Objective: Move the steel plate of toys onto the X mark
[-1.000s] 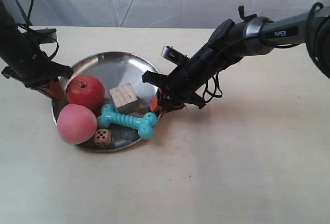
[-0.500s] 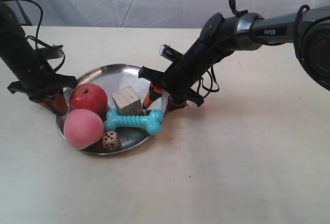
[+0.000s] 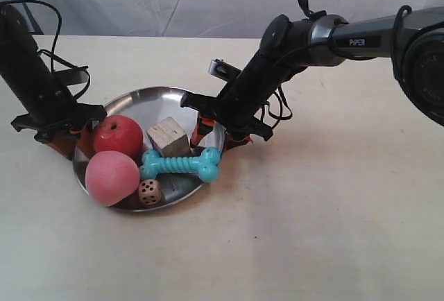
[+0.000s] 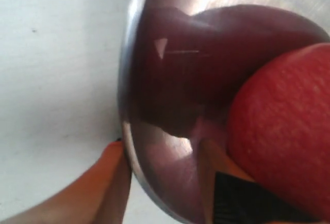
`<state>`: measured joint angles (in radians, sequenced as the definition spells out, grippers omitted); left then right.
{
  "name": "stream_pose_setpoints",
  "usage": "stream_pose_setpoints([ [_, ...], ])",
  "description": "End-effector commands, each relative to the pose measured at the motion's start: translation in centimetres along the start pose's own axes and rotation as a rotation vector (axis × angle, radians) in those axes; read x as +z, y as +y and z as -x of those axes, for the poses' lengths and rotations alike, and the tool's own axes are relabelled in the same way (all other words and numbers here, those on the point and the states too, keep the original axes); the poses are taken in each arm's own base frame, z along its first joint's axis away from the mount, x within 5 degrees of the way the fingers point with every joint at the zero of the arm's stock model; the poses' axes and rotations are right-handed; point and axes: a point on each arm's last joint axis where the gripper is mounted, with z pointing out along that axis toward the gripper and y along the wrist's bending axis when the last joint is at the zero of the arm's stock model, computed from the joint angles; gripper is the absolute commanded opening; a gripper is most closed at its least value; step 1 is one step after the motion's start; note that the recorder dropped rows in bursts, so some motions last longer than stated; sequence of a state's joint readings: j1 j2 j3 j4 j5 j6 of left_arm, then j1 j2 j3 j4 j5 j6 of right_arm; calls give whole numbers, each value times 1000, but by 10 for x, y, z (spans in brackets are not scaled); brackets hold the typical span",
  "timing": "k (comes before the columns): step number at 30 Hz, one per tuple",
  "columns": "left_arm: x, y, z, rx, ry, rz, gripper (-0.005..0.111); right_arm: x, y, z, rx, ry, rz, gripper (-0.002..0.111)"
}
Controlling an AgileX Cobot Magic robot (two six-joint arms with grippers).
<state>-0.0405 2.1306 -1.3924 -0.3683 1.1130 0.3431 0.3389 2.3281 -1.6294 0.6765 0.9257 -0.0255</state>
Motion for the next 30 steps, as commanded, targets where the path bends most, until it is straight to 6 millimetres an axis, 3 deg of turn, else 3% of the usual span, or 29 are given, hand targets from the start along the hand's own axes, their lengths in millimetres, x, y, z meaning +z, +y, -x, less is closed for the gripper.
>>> stream_pose_setpoints([
  [1,-14,-5,5,-1,-35,-22,41,12,-38,8,-71,-32,-198,50],
  [16,-26,7,9,22,-65,100,40,-18,-69,22,-58,-82,-290,50],
  [19,-35,18,7,0,-91,116,40,-38,-70,27,-76,-145,-315,50],
  [24,-67,38,-1,-57,-197,132,34,-86,-61,31,-140,-272,-357,50],
  [27,-94,40,-8,-78,-288,114,16,-114,-48,26,-208,-320,-372,37],
  [30,-119,30,-21,-40,-388,77,0,-142,-33,18,-256,-359,-366,7],
])
